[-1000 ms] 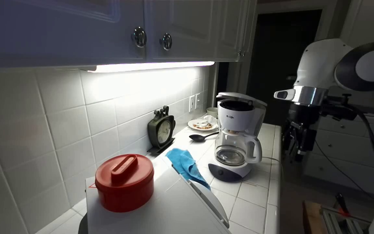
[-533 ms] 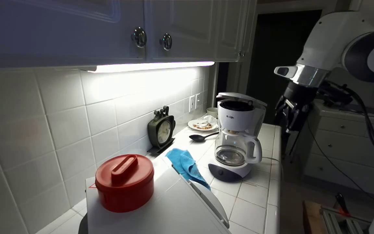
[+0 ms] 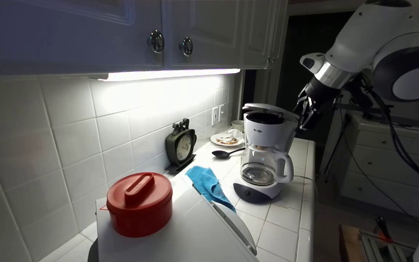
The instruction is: Open the lid of the coffee maker, remove the black bowl from it and put it on the counter
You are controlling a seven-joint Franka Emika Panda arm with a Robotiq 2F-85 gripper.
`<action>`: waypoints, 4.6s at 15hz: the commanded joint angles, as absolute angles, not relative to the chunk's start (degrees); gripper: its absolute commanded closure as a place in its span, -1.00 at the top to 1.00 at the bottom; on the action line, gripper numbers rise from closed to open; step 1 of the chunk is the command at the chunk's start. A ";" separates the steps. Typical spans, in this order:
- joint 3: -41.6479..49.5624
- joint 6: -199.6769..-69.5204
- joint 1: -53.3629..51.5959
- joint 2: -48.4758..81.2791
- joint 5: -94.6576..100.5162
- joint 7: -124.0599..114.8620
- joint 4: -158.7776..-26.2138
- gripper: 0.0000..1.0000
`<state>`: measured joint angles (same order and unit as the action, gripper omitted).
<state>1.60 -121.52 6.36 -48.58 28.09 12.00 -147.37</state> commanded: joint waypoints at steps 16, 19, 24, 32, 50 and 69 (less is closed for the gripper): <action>-1.29 -137.89 14.02 -42.93 49.50 -4.20 -145.57 1.00; -0.22 -137.56 14.54 -42.80 51.91 -5.99 -145.38 0.47; 0.60 -136.57 14.83 -43.13 53.14 -8.41 -145.20 -0.24; 3.21 -132.87 17.34 -45.95 52.58 -11.00 -143.07 -0.84; 9.13 -124.51 21.28 -44.91 52.43 -16.84 -137.16 0.98; 10.29 -122.28 4.79 -42.74 22.65 5.18 -134.09 1.00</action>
